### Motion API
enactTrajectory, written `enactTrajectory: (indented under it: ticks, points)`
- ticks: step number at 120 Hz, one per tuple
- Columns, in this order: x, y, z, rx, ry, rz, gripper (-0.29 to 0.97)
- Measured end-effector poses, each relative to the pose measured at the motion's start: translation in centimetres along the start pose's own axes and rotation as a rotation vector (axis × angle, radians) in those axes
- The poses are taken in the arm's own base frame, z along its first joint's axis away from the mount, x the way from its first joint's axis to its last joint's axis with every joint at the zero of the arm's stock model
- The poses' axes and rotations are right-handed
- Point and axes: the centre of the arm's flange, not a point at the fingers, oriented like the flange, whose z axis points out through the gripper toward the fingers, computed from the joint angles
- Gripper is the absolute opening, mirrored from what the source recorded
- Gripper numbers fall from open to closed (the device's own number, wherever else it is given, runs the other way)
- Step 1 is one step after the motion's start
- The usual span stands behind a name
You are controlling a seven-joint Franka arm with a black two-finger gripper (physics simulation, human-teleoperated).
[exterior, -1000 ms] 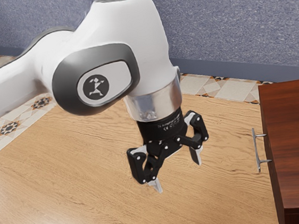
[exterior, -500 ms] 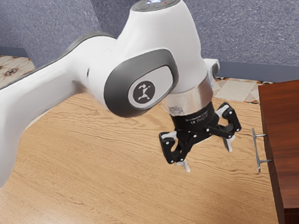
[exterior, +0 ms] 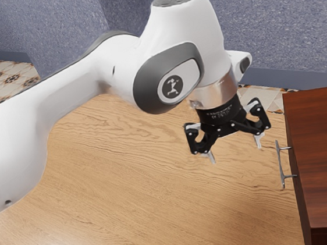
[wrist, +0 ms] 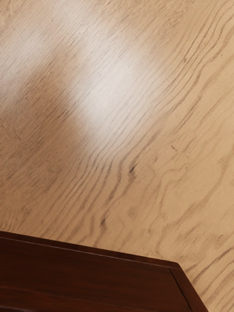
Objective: Pull the drawer handle with one arm to open the drawer
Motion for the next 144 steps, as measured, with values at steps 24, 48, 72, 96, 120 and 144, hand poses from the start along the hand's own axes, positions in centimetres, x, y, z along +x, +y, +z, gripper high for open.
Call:
enactTrajectory:
  ticks: [24, 48, 72, 96, 120, 144]
  points:
    - [-0.3, -0.2, -0.1, -0.021, -0.004, 0.063, 0.68]
    - [-1.0, -1.1, -0.4, -0.062, 0.011, 0.108, 0.68]
    - [-1.6, -0.6, 0.7, -0.1, 0.019, 0.138, 0.68]
    - [-2.0, 0.4, 0.8, -0.142, 0.045, 0.161, 0.68]
    - [-2.6, 0.8, 1.3, -0.167, 0.044, 0.164, 0.68]
    - [-3.1, 0.5, 2.5, -0.184, 0.007, 0.124, 0.68]
